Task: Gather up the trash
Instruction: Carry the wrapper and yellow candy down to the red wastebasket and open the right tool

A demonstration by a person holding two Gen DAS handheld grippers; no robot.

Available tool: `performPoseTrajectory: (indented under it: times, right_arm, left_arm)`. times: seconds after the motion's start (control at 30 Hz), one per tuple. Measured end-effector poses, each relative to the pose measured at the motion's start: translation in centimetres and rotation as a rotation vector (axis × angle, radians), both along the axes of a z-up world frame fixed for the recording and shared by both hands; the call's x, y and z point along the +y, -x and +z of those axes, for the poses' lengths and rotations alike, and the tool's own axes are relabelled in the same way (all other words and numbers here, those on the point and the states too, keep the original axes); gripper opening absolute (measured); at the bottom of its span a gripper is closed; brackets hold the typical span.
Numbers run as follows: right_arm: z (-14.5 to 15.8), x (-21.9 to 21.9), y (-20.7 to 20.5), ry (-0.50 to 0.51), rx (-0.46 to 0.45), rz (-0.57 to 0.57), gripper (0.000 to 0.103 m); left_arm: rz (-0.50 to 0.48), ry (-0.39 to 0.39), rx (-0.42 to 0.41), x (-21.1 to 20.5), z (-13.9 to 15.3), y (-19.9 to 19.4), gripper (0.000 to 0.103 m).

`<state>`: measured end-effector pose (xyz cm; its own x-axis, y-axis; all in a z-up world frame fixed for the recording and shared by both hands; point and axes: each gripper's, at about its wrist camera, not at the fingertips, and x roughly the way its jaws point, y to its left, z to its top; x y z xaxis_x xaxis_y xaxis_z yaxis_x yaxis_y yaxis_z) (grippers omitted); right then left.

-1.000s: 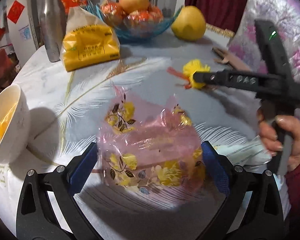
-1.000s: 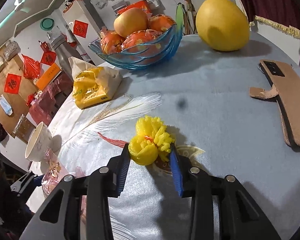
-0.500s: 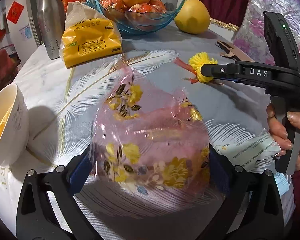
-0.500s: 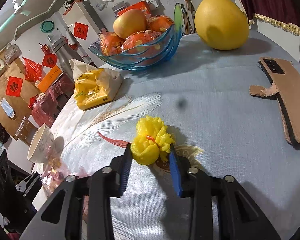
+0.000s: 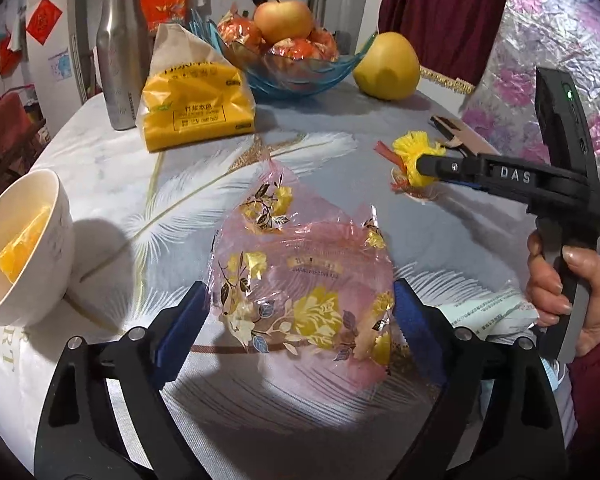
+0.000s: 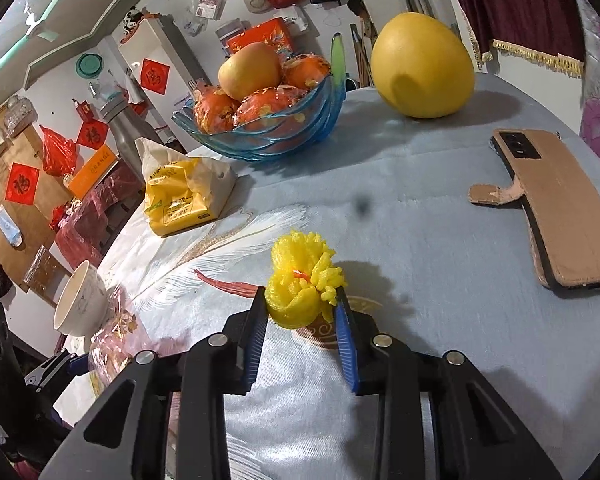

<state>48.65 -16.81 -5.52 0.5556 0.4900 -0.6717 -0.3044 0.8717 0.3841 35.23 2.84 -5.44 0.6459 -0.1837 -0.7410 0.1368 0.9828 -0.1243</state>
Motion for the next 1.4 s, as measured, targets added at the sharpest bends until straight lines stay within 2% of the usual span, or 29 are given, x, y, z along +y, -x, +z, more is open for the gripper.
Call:
performPoseTrajectory:
  times: [0.2,0.43,0.5,0.6,0.7,0.8,0.9,1.17,1.4]
  right_arm:
    - [-0.2,0.3,0.2,0.006,0.008,0.006,0.033]
    - [-0.1,0.3,0.5,0.004,-0.001,0.003,0.033]
    - [0.1,0.1,0.7,0.001,-0.013,-0.005,0.033]
    - [0.6,-0.1,1.4,0.003,-0.037,-0.015,0.033]
    - [1.0,-0.2,2.3,0.023,-0.063,-0.034,0.033]
    - [1.9,-0.7,3.8,0.047,-0.110,-0.062,0.032]
    - [2.9,-2.0,6.6,0.024,-0.152,-0.089,0.033]
    - [4.9,-6.0,16.6,-0.036,-0.206,-0.148,0.033]
    - [7.4,-8.8,25.7,-0.061,-0.288,-0.185,0.033]
  left_arm:
    - [0.040,0.016,-0.029,0.6,0.3,-0.1,0.096]
    - [0.054,-0.009,-0.006,0.4,-0.2,-0.7,0.095]
    - [0.036,0.008,0.005,0.5,-0.3,-0.7,0.077]
    - [0.010,0.030,0.011,0.3,-0.4,-0.4,0.060]
    - [0.009,0.021,-0.002,0.3,-0.1,0.1,0.052]
    - [0.020,0.048,-0.018,0.9,0.5,0.7,0.052]
    - [0.025,0.084,-0.052,1.5,1.5,1.4,0.052]
    - [-0.031,0.104,-0.240,0.1,5.1,6.9,0.052]
    - [-0.095,0.117,-0.280,-2.5,5.9,13.5,0.052]
